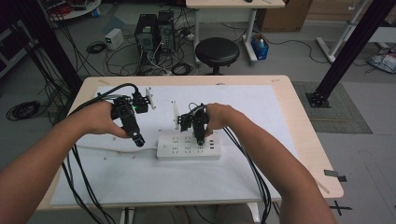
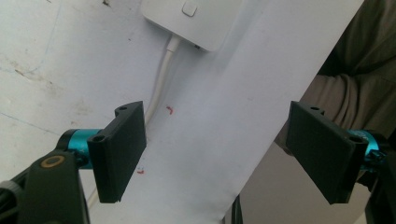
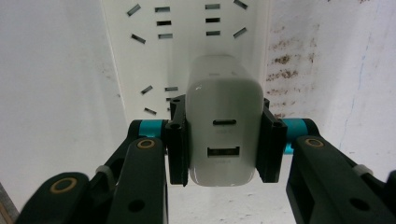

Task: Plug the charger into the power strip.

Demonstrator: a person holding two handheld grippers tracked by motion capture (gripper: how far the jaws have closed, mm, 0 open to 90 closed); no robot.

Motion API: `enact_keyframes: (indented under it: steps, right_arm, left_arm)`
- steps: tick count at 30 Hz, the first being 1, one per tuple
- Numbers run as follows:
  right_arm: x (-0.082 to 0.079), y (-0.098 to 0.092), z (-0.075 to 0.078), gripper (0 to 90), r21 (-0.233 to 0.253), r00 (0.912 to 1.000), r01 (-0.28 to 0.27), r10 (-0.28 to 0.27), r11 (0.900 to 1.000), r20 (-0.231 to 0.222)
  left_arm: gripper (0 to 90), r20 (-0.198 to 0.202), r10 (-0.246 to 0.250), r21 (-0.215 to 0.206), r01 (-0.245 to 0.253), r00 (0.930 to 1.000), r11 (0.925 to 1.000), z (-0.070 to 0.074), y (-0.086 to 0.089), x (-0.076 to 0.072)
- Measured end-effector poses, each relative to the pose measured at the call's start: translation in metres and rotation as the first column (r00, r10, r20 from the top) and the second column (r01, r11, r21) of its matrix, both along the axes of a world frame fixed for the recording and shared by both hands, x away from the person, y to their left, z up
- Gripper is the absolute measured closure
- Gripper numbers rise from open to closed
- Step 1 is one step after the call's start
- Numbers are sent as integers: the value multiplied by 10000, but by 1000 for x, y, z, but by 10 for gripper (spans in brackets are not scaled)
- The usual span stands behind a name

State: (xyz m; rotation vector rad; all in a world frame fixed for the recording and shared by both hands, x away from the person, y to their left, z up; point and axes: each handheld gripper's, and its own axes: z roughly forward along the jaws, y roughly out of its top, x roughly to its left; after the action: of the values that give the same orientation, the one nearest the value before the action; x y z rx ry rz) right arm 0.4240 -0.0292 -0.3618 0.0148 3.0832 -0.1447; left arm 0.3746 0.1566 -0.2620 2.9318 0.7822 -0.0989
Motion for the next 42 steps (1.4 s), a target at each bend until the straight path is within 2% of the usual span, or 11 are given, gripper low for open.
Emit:
enact_keyframes:
  steps: [2, 3, 4, 7, 11, 16, 19, 21, 26, 36, 42]
  right_arm:
    - [0, -2, 0, 617, 151, 10000, 47, -47, 9999, 14]
    - [0, -3, 1, 608, 267, 9992, 399, -397, 9988, -81]
    - [2, -5, 1, 600, 323, 9993, 313, -307, 9990, -199]
    - [1, -7, 3, 349, 309, 9974, 505, -488, 9982, -532]
    - [-2, -5, 6, 209, 179, 9971, 691, -684, 9975, -341]
    - [-9, -7, 18, 191, 751, 9978, 419, -378, 9963, -550]
    - [-14, -9, 24, 165, 470, 9974, 558, -535, 9973, -491]
    - [-15, -11, 29, 121, 638, 9979, 454, -423, 9969, -495]
    - [-23, -21, 48, 121, 978, 9969, 641, -592, 9931, -521]
    - [-45, -61, 85, 123, 1002, 9911, 1311, -1327, 9863, 94]
    - [-56, -88, 101, 123, 1246, 9800, 1878, -1944, 9743, 428]
  left_arm:
    - [208, 43, 24, -10, -24, 10000, 10000, 0, 0, 0]
    - [208, 46, 3, 44, -3, 10000, 10000, -1, 0, 1]
    - [209, 32, 43, 44, -43, 10000, 10000, -1, 0, 1]
    - [209, -47, 23, 92, -23, 10000, 10000, -5, 0, 2]
    - [209, -16, 41, 179, -41, 10000, 9998, -9, -4, 2]
    - [209, -51, -92, 122, 93, 9999, 9999, -9, -7, 2]
    - [209, -67, -121, 137, 122, 9999, 9998, -9, -7, 3]
    - [209, -100, -167, 148, 169, 9998, 9997, -9, -7, 4]
    - [208, -103, -386, 75, 387, 9992, 9992, -10, -8, 4]
    - [209, -90, -536, -55, 536, 9985, 9985, -8, -15, 0]
    - [209, -17, -597, -85, 597, 9982, 9982, -1, -19, -5]
